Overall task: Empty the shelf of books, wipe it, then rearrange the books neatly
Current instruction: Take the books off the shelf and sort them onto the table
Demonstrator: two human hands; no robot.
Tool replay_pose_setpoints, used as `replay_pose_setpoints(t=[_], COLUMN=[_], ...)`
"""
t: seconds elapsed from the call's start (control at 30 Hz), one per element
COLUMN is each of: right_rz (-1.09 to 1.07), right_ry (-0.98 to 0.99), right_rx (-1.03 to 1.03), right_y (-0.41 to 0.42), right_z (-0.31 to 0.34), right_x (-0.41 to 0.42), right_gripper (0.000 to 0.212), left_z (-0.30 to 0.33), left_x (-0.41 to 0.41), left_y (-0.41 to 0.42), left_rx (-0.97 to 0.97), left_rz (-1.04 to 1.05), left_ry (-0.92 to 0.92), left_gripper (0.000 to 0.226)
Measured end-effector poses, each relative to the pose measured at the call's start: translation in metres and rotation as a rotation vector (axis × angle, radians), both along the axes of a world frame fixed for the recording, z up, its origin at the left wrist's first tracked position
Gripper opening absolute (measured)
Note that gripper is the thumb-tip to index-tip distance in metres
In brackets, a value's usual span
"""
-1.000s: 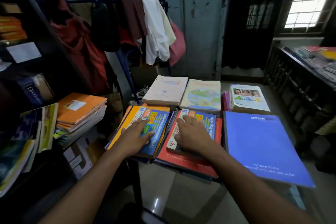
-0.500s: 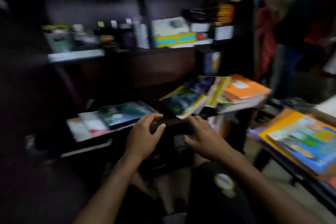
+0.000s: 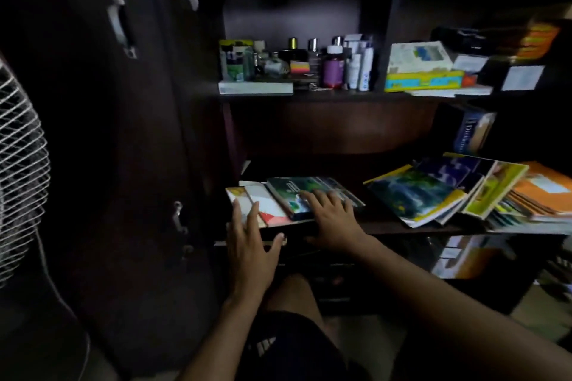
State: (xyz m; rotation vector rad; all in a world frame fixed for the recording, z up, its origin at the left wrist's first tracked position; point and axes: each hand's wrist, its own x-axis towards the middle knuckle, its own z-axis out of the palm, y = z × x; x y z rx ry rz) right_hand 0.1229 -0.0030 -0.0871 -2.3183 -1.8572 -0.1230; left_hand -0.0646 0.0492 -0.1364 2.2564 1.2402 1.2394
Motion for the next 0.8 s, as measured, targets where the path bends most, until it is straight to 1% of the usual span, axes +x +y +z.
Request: replay_pose_setpoints(t=[0.13,0.2,0.27,0.37,0.47,0.53,0.63,0.7,0.8], right_rz=[0.004,0.021,0.041,0.039,-0.018,-0.053,-0.051,-0.006,0.036], right_ry=[-0.035,-0.05,-0.039,-0.019,-0.032,-0.031,-0.084,-0.092,-0.063], right_rx=[0.018,0.023,0.045,0.085,0.118,0.127,0.128,0.152,0.245], right_y=[0.017,0.018,0.016,0.014,0.012,0.009,0.001,-0.005,-0.018], right_z=[-0.003,-0.001,0.002,0.003,0.001,0.0,-0.001,0.001,0.015], right_x=[-0.012,-0.007,-0.001,0.003,0.008,0.014,0.022,0.027,0.031], right_gripper=[0.109,0.108,0.102,0.09,0.082,0.077,0.072,0.067,0.062], left_z=[-0.003,0.002,0.005,0.004,0.001,0.0,0.001,0.002,0.01], left_x=[-0.009,-0.012,-0.012,-0.009,-0.006,-0.002,0.003,0.003,0.003], left_y=[0.012,0.014,0.012,0.009,0.006,-0.001,-0.008,-0.008,-0.015], left_rx=[-0.086,-0.14,-0.153,-0.054,0.065,0.079,0.109,0.139,0.188], left_rz=[-0.105,-0.128,-0.144,-0.145,-0.141,-0.173,-0.213,-0.221,-0.259], left_ry=[-0.155,-0.184,-0.188,-0.187,-0.177,-0.183,-0.241,-0.286,-0.373], left_gripper=[0.098,0.103,0.103,0.102,0.098,0.094,0.082,0.077,0.077])
